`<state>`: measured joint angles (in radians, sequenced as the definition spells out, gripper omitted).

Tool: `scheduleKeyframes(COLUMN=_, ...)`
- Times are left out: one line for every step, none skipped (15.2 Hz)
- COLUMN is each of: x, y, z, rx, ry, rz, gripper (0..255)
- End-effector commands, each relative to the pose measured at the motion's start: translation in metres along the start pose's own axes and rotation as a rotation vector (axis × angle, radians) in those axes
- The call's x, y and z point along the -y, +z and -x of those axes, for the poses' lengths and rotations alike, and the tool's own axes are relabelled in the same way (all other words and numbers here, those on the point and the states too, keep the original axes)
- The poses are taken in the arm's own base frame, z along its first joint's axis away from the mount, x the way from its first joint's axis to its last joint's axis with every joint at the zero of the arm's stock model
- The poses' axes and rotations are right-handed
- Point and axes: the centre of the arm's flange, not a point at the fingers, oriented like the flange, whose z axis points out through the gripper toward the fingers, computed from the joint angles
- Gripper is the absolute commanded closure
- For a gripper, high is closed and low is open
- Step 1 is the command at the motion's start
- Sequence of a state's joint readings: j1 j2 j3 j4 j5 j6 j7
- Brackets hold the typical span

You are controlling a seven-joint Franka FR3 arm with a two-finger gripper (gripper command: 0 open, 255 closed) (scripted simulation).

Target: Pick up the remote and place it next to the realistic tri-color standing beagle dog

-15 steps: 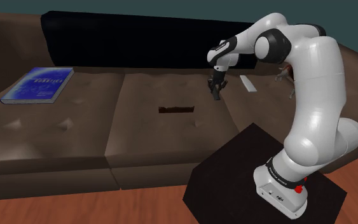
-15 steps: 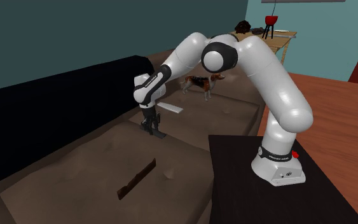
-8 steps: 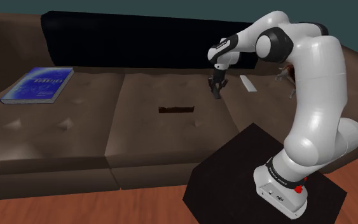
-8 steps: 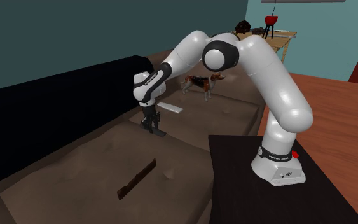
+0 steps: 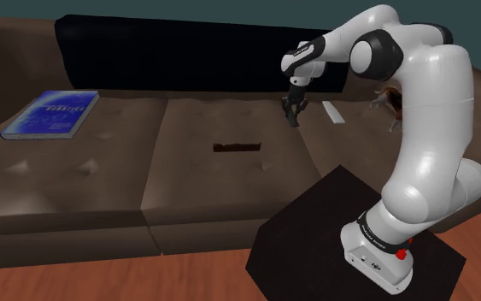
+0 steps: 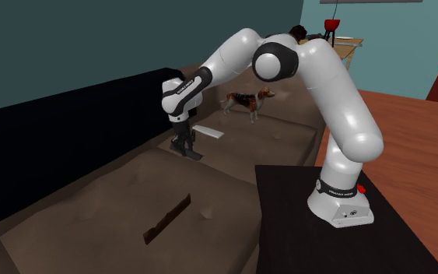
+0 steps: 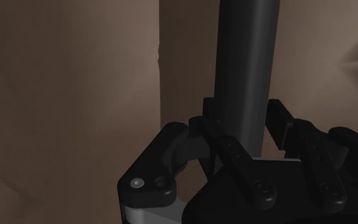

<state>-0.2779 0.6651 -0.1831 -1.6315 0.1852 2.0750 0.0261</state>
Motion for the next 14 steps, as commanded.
scheduleKeyframes(x=0.000, y=-0.011, z=0.003, rx=0.000, ry=0.000, rz=0.000, gripper=255)
scheduleKeyframes(x=0.000, y=-0.016, z=0.004, rx=0.000, ry=0.000, rz=0.000, gripper=255)
scheduleKeyframes(x=0.000, y=-0.021, z=0.005, rx=0.000, ry=0.000, rz=0.000, gripper=255)
scheduleKeyframes(x=0.000, y=-0.026, z=0.006, rx=0.000, ry=0.000, rz=0.000, gripper=255)
scheduleKeyframes(x=0.000, y=-0.031, z=0.007, rx=0.000, ry=0.000, rz=0.000, gripper=255)
scheduleKeyframes(x=0.000, y=-0.037, z=0.009, rx=0.000, ry=0.000, rz=0.000, gripper=255)
scheduleKeyframes(x=0.000, y=-0.042, z=0.010, rx=0.000, ry=0.000, rz=0.000, gripper=255)
scheduleKeyframes(x=0.001, y=-0.047, z=0.011, rx=0.000, ry=0.000, rz=0.000, gripper=255)
scheduleKeyframes(x=0.001, y=-0.052, z=0.012, rx=0.000, ry=0.000, rz=0.000, gripper=255)
scheduleKeyframes(x=0.001, y=-0.057, z=0.013, rx=0.000, ry=0.000, rz=0.000, gripper=255)
scheduleKeyframes(x=0.001, y=-0.062, z=0.014, rx=0.000, ry=0.000, rz=0.000, gripper=255)
scheduleKeyframes(x=0.001, y=-0.068, z=0.015, rx=0.000, ry=0.000, rz=0.000, gripper=255)
scheduleKeyframes(x=0.001, y=-0.073, z=0.016, rx=0.000, ry=0.000, rz=0.000, gripper=255)
scheduleKeyframes(x=0.001, y=-0.078, z=0.017, rx=0.000, ry=0.000, rz=0.000, gripper=255)
